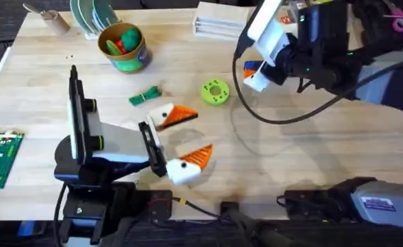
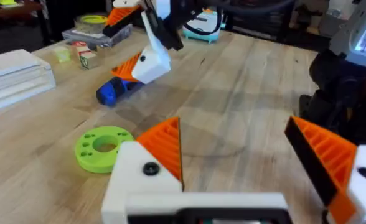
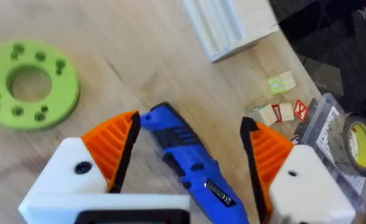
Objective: Pick up the gripper from the table and insert it into the empty holder that is missing its gripper. Then pick up a screw, insert it into the mounting hole, and use the screwdriver to tighten it. Finally, clean up the table by picking up the vegetable and placing it into the bucket.
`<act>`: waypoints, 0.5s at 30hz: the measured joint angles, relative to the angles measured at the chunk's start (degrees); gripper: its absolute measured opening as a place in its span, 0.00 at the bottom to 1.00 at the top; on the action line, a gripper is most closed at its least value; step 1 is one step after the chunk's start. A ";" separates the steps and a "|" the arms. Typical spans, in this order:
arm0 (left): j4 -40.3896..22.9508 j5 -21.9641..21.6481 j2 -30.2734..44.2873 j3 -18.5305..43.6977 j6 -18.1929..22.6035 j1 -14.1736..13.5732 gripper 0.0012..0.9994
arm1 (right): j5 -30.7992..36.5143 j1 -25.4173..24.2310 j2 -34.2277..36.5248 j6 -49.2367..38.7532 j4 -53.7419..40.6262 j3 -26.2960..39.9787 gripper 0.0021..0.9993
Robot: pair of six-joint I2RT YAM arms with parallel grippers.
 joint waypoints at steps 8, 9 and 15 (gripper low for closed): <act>0.20 -0.17 0.01 0.00 -0.19 0.00 0.99 | -0.28 0.00 -4.47 15.84 1.08 0.11 1.00; 0.34 -0.28 0.01 0.00 -0.20 0.00 0.99 | -0.28 0.00 -4.56 17.22 1.07 0.11 0.99; 5.21 -5.28 0.01 0.55 -2.86 -0.01 0.99 | -0.29 0.00 -4.55 24.06 0.98 0.11 0.99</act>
